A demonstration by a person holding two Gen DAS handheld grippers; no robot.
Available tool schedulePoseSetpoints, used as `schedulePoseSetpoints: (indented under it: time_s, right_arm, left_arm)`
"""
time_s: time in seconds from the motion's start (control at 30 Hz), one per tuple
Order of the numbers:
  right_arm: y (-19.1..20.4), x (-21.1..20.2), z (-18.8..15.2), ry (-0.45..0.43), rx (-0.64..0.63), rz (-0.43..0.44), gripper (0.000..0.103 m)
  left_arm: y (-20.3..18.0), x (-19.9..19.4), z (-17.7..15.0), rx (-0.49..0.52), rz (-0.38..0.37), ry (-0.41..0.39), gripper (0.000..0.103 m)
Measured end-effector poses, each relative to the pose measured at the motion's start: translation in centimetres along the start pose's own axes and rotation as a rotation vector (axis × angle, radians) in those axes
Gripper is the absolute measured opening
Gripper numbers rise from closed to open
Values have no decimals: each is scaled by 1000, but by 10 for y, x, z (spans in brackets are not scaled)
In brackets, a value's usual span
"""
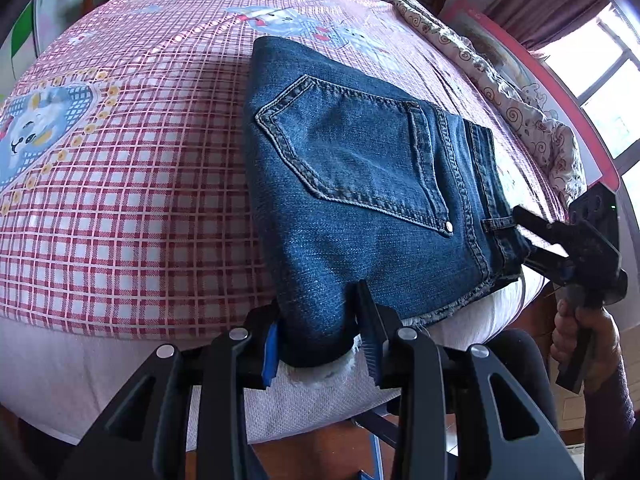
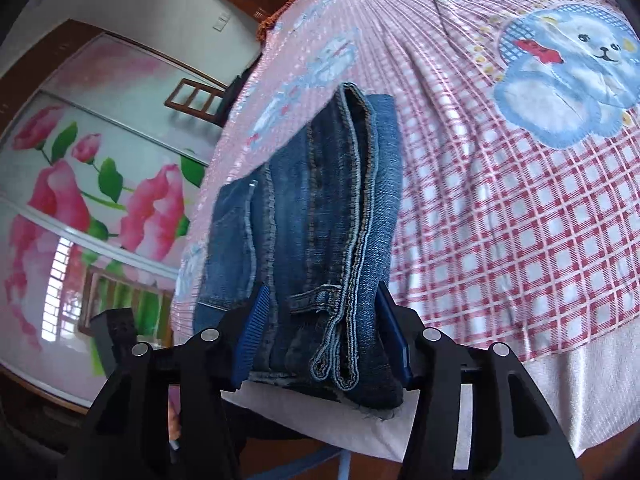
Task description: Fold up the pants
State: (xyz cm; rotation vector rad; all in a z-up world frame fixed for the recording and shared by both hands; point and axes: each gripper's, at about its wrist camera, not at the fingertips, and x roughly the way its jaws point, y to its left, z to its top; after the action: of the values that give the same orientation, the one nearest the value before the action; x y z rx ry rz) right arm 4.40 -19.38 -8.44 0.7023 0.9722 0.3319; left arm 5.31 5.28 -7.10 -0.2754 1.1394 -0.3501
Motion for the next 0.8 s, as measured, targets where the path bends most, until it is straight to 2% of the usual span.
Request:
schedulePoseSetpoints:
  time_s: [0.03,0.1,0.13,0.23,0.37,0.53,0.63,0.7,0.77,0.8]
  right_arm:
    - [-6,4,-1,23,-12,-31,52]
    - [-2,6,-5,11,-98,-71,43]
    - [3,7,-7,10,-129,-105,42]
    - [10,11,-8,16,-149,-153,38]
    - [13,16,-3,30,-134,-133,38]
    - [9,15,-3,26,-131,-128,38]
    - [6,13,-7,23,-125,-118,38]
    - [5,13,-7,25,-129,-122,38]
    - [1,10,-9,23,-128,-119,38]
    - [1,10,-8,22,-125,-118,38]
  left_arm:
    - [0,0,0,-1,0,0,33]
    - [3,-1,-2,-1,-3,-2,34]
    - [5,-2,-3,-5,-6,-3,35]
    - [7,-7,-4,4,-5,-5,37]
    - [-5,-20,2,101,47,-25,38]
    - [-2,-33,13,123,55,-24,39]
    - [3,-45,15,158,107,-39,39]
    - [8,-57,18,168,152,-61,44]
    - [18,-65,26,135,176,-91,63]
    - [22,-66,31,124,188,-102,66]
